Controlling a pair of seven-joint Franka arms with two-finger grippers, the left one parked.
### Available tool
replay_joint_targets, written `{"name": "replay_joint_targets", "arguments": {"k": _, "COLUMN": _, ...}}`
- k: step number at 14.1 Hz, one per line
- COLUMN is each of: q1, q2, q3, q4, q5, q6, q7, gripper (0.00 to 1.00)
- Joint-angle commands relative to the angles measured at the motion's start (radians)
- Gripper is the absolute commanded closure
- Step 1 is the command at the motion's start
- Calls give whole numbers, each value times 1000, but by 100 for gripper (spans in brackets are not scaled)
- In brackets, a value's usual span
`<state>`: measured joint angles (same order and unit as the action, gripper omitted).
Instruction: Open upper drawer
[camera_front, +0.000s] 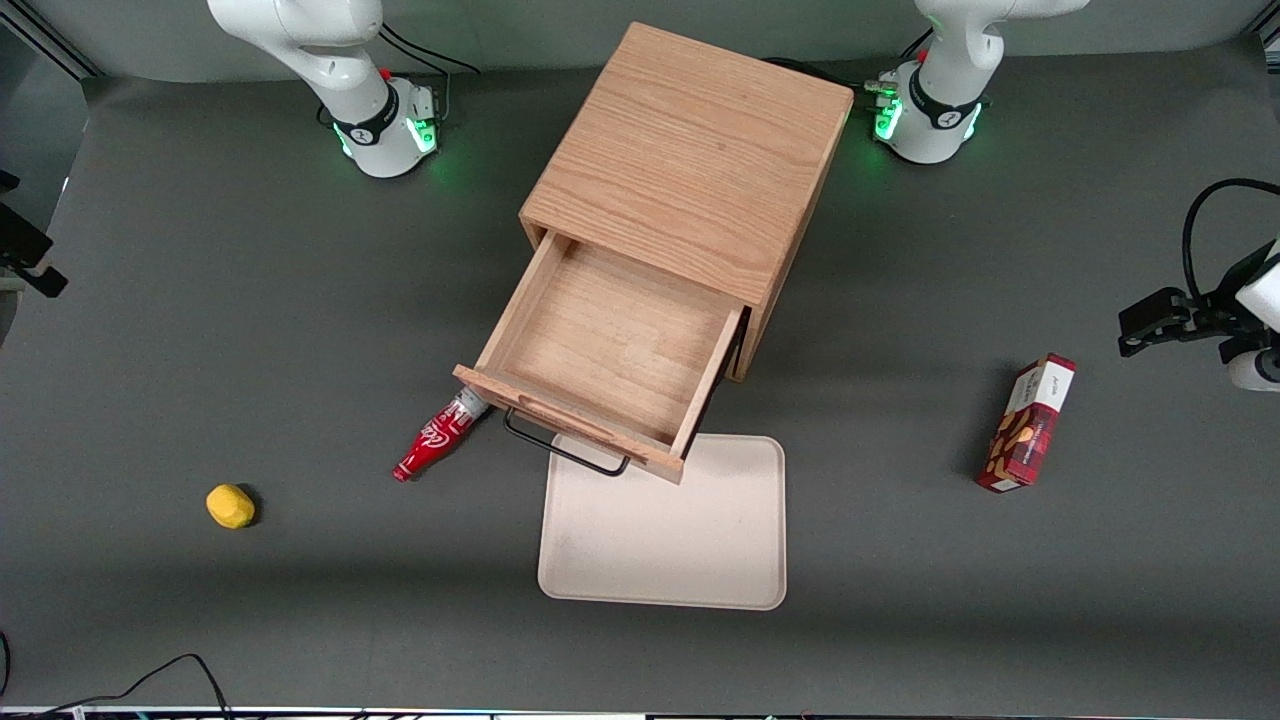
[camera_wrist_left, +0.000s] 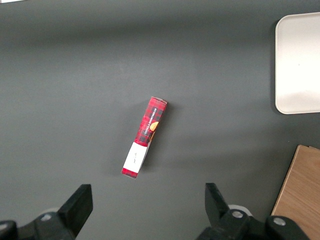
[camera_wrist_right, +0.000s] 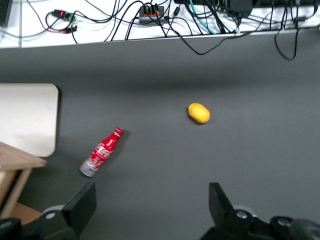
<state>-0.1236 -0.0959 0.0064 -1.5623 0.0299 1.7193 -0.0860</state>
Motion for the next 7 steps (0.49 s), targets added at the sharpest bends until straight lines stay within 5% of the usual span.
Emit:
{"name": "replay_joint_targets", "arguments": {"k": 1, "q1": -4, "q2": -19, "q3": 7, "q4": -13, "q5": 24, "q6": 19, "q7": -57, "gripper": 0}}
{"name": "replay_joint_targets", "arguments": {"k": 7, "q1": 4, "q2": -18, "q3": 10, "q4": -5, "q5": 22, "q6": -20, "q7": 26, "gripper": 0}}
